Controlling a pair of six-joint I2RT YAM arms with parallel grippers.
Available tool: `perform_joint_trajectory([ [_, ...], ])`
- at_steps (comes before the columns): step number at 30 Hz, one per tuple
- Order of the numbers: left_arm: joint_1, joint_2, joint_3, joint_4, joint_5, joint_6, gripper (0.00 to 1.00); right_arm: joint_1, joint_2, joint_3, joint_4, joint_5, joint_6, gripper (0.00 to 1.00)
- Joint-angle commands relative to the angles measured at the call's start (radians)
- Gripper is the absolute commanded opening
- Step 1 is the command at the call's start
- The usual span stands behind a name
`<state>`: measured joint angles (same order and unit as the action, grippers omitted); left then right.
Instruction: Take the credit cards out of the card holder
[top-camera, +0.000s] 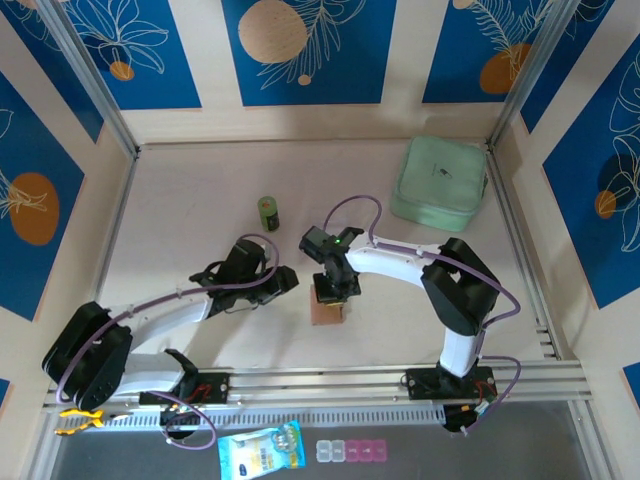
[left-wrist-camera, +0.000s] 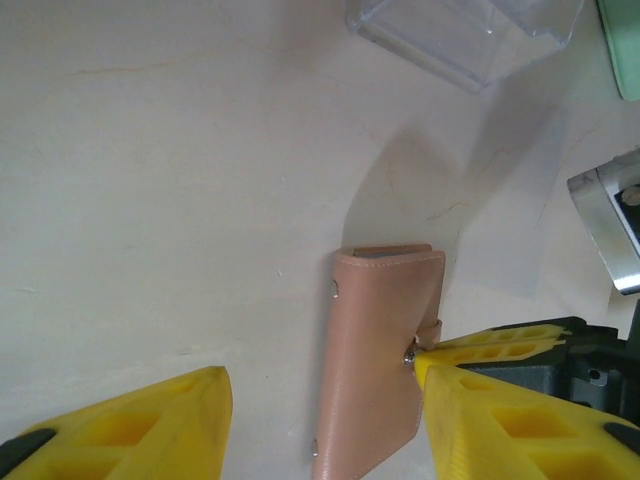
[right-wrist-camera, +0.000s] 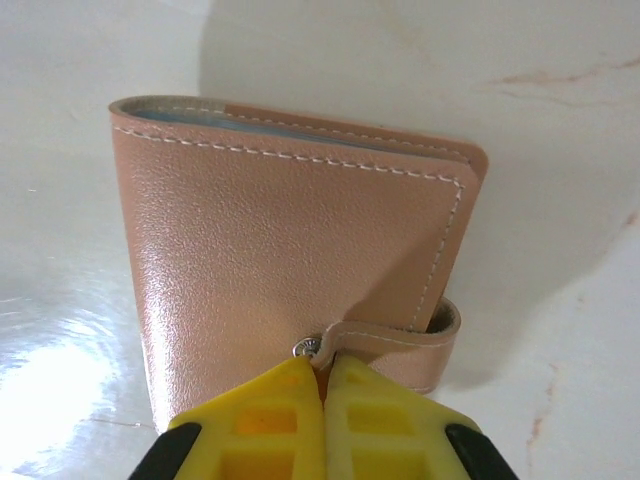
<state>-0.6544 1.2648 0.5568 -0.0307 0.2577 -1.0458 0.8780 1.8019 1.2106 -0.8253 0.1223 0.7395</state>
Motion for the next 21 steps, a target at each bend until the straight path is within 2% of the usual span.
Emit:
perform_joint_trajectory([
  [1, 0.012, 0.015, 0.018, 0.026, 0.038, 0.017, 0.54, -0.002, -0.023, -0.01, 0.057, -0.096, 0.026, 0.0],
  [3, 0.011, 0.016, 0.016, 0.044, 0.059, 0.017, 0.53, -0.007, -0.03, -0.01, 0.087, -0.134, 0.042, 0.0],
  [13, 0.01, 0.048, 0.009, 0.036, 0.132, 0.019, 0.37, -0.011, -0.007, 0.01, 0.232, -0.257, 0.097, 0.0],
  [16, 0.01, 0.063, 0.008, 0.036, 0.149, 0.014, 0.33, -0.01, -0.01, 0.024, 0.226, -0.249, 0.092, 0.0],
  [21, 0.011, 0.072, 0.006, 0.032, 0.146, 0.008, 0.33, -0.013, -0.042, 0.011, 0.154, -0.168, 0.083, 0.0],
])
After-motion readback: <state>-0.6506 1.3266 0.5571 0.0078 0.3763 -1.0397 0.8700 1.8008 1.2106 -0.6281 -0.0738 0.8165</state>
